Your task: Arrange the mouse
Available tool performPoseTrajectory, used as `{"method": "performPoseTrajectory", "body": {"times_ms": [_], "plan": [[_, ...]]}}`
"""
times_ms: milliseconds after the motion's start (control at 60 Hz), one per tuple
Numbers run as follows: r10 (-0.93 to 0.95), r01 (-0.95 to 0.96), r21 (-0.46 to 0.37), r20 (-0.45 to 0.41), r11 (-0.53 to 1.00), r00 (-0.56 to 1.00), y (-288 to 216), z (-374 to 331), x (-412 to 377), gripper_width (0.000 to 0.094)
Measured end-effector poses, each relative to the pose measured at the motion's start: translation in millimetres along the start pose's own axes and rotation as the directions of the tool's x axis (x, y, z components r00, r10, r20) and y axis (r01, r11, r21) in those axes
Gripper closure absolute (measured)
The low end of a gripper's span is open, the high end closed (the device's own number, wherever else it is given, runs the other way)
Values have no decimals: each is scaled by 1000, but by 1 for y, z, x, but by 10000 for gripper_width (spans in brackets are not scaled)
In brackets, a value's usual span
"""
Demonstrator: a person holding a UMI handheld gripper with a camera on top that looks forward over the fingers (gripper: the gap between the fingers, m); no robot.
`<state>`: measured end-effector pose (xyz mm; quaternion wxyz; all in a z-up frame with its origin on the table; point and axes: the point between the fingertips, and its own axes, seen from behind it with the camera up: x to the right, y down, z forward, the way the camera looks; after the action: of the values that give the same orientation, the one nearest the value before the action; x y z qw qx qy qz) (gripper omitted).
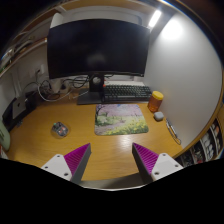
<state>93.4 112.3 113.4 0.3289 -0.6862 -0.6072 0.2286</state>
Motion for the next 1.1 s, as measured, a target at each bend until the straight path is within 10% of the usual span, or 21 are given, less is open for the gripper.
{"method": "performPoseTrajectory", "body": {"times_ms": [650,1100], "plan": [[-133,128,34,224,991,966,24,23,-161,74],[-118,101,84,224,991,968,1,102,-211,70]]}}
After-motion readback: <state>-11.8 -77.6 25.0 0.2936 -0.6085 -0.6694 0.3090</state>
